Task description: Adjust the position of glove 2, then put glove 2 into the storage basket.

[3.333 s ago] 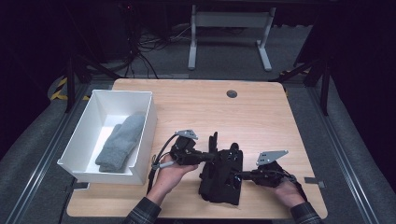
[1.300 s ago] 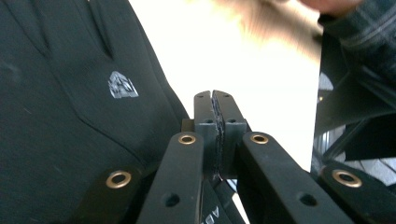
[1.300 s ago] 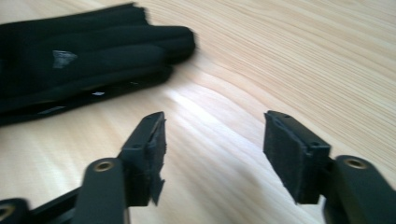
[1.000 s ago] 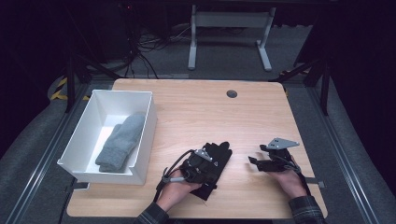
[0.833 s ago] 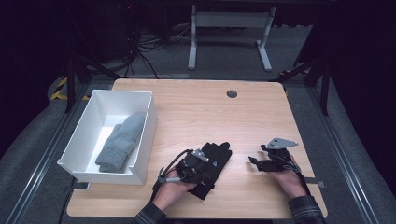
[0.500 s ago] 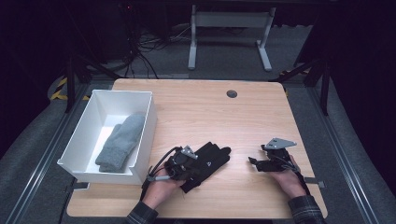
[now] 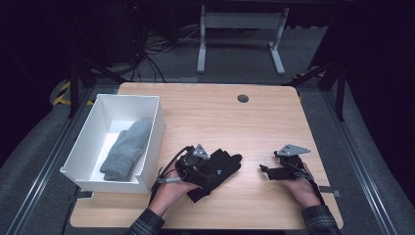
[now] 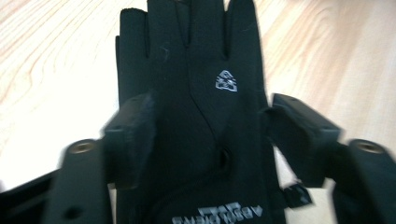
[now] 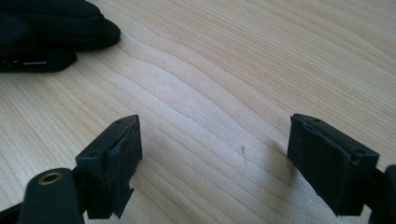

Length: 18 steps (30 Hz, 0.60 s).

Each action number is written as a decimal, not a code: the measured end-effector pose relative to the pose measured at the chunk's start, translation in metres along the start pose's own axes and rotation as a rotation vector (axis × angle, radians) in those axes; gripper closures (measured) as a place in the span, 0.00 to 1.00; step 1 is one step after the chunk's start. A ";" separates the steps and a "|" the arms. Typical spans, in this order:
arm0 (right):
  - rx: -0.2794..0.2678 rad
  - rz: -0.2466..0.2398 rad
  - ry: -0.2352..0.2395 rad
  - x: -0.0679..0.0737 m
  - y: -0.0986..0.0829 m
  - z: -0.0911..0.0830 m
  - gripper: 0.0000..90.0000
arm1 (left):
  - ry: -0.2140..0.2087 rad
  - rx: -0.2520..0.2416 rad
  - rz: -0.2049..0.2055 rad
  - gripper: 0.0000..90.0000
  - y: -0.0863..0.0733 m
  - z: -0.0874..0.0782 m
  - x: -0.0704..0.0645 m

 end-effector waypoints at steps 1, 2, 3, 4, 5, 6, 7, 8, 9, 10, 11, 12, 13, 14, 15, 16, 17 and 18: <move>0.000 0.001 0.001 0.000 0.000 0.000 0.21 | 0.009 0.004 -0.001 0.30 0.002 0.002 0.001; 0.001 0.002 0.001 0.000 0.000 0.000 0.21 | 0.020 0.008 -0.007 0.26 0.004 0.005 0.003; 0.003 0.004 0.002 0.000 0.000 0.000 0.21 | 0.033 0.015 -0.008 0.23 0.005 0.007 0.005; 0.003 0.006 0.004 0.000 0.000 0.000 0.21 | 0.048 0.019 -0.016 0.21 0.006 0.010 0.008; 0.003 0.006 0.005 0.000 0.000 0.000 0.21 | 0.054 0.025 -0.022 0.19 0.006 0.012 0.011; 0.004 0.006 0.006 0.000 0.000 0.000 0.21 | 0.050 0.027 -0.029 0.18 0.005 0.014 0.012; 0.005 0.006 0.008 -0.001 0.000 0.000 0.21 | 0.052 0.036 -0.037 0.18 0.004 0.016 0.015; 0.005 0.007 0.011 -0.001 0.000 0.000 0.21 | 0.050 0.053 -0.032 0.17 0.003 0.019 0.018; 0.006 0.008 0.012 -0.001 0.000 0.000 0.21 | 0.045 0.063 -0.035 0.17 0.001 0.021 0.018; 0.006 0.007 0.012 -0.001 0.000 0.000 0.21 | 0.040 0.067 -0.040 0.17 0.000 0.023 0.019; 0.006 0.008 0.013 0.000 0.000 0.000 0.21 | 0.040 0.067 -0.040 0.17 0.000 0.023 0.019; 0.006 0.008 0.013 0.000 0.000 0.000 0.21 | 0.036 0.072 -0.045 0.17 0.000 0.025 0.019; 0.006 0.007 0.014 0.000 0.000 0.000 0.21 | 0.027 0.078 -0.042 0.17 -0.001 0.026 0.019; 0.006 0.006 0.014 0.000 0.000 0.000 0.21 | 0.019 0.085 -0.041 0.18 -0.002 0.028 0.019; 0.007 0.007 0.016 0.000 0.000 0.000 0.21 | 0.008 0.092 -0.038 0.18 -0.002 0.029 0.019; 0.007 0.007 0.016 0.000 0.000 0.000 0.21 | 0.003 0.092 -0.039 0.19 -0.003 0.029 0.019; 0.006 0.007 0.016 0.000 0.000 0.000 0.21 | 0.000 0.083 -0.039 0.22 -0.003 0.029 0.018; 0.006 0.007 0.016 0.000 0.000 0.000 0.21 | -0.004 0.083 -0.034 0.22 -0.003 0.029 0.018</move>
Point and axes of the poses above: each handheld gripper's, and its own axes: z roughly forward along the jaws, y roughly out of its top, x roughly to its left, the point moved 6 cm from there along z, roughly forward along the jaws, and after that the axes turned 14 degrees about x, right-handed, at the moved point
